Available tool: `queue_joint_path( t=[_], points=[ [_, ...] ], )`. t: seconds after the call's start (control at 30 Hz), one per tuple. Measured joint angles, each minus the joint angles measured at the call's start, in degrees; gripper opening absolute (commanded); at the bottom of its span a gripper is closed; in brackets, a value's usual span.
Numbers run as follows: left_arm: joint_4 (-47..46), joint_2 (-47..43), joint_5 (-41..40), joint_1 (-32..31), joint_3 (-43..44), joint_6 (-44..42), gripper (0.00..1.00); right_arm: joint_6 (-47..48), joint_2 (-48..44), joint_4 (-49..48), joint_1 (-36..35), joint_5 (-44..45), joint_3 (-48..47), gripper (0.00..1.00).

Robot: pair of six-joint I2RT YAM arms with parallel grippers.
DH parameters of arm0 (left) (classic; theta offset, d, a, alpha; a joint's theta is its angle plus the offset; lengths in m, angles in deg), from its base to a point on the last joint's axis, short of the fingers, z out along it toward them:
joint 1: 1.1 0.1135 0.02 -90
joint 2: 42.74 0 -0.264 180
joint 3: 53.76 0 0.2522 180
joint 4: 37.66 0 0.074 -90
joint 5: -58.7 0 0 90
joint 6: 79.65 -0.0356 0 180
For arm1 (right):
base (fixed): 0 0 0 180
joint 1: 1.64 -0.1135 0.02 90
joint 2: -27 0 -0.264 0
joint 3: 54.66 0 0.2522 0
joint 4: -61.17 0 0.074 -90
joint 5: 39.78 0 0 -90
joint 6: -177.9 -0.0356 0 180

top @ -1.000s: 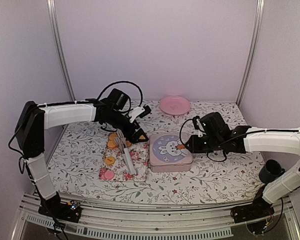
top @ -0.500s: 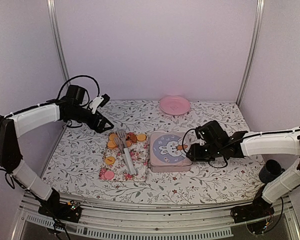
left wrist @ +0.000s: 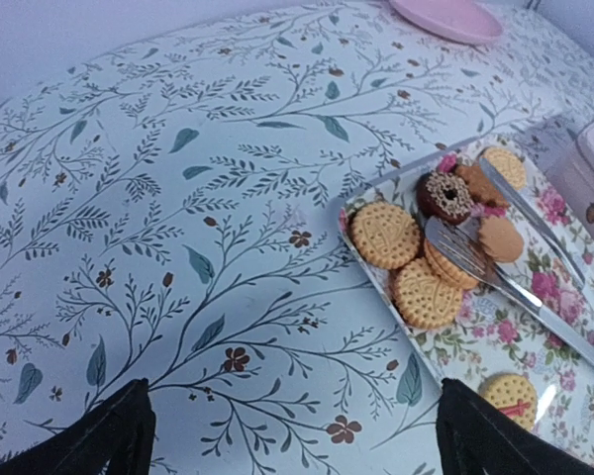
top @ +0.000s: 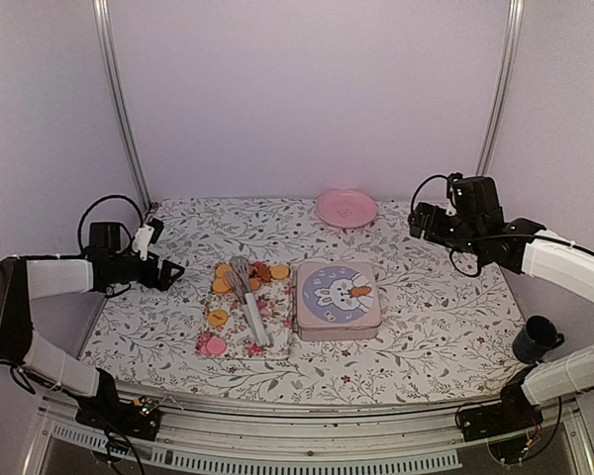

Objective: Pack the cookies
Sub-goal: Reset both arms

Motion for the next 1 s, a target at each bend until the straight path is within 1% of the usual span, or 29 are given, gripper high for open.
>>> queue_joint_path(
  t=[0.03,0.1,0.2,0.27,0.33,0.4,0.47,0.5,0.53,0.6,0.63,0.73,0.77,0.83,0.93,1.0],
  points=[
    [-3.0,-0.2,0.3,1.1,-1.7,0.9,0.99,0.4,-1.1,-1.2,1.1,2.7,1.8,0.99],
    [-12.9,-1.3,1.0,3.8,-6.9,3.8,0.99,2.1,-3.5,-4.4,2.7,8.5,7.3,0.99],
    [-30.4,-2.3,0.7,6.0,-15.3,6.7,0.99,6.5,-6.3,-11.5,3.6,16.7,17.0,0.99],
    [-41.4,-1.6,0.3,6.2,-20.2,8.2,0.99,11.6,-7.4,-20.3,4.4,22.4,24.7,0.99],
    [-50.6,0.2,-0.2,6.2,-23.9,9.7,0.99,15.9,-7.3,-26.3,6.3,24.8,29.9,0.99],
    [-58.5,2.5,-0.7,6.2,-25.9,10.5,0.99,18.5,-7.0,-31.6,10.1,26.0,33.3,0.99],
    [-69.9,7.2,-0.9,6.2,-28.3,11.4,0.99,20.2,-6.3,-39.3,13.9,26.6,36.1,0.99],
    [-74.5,9.7,-1.0,6.2,-29.7,11.8,0.99,21.6,-5.9,-44.9,15.6,26.5,38.1,0.99],
    [-77.0,11.0,-1.0,6.2,-30.9,11.9,0.99,22.4,-5.4,-49.0,16.6,26.4,39.6,0.99],
    [-80.1,11.1,-1.2,6.0,-32.3,12.0,1.00,24.3,-3.0,-60.5,18.6,24.4,44.0,0.99],
    [-81.6,11.1,-1.2,5.9,-32.2,12.0,0.99,25.0,-1.4,-64.3,19.2,23.3,45.3,0.99],
    [-83.8,10.9,-1.5,5.6,-31.3,12.0,1.00,28.4,7.4,-76.8,21.1,18.8,46.3,0.99],
    [-84.1,10.8,-1.8,5.4,-31.1,11.8,0.99,29.2,9.6,-79.6,21.6,17.2,46.3,0.99],
    [-84.3,10.8,-2.1,5.0,-31.1,11.6,0.99,30.8,12.5,-82.2,23.2,12.7,45.8,0.99],
    [-84.7,10.8,-2.7,4.3,-31.7,11.1,0.99,30.6,13.5,-83.7,26.7,5.5,43.9,0.99],
    [-84.9,10.9,-3.3,4.1,-33.0,11.1,1.00,30.6,14.8,-86.2,28.4,2.8,43.1,0.99]
  ],
)
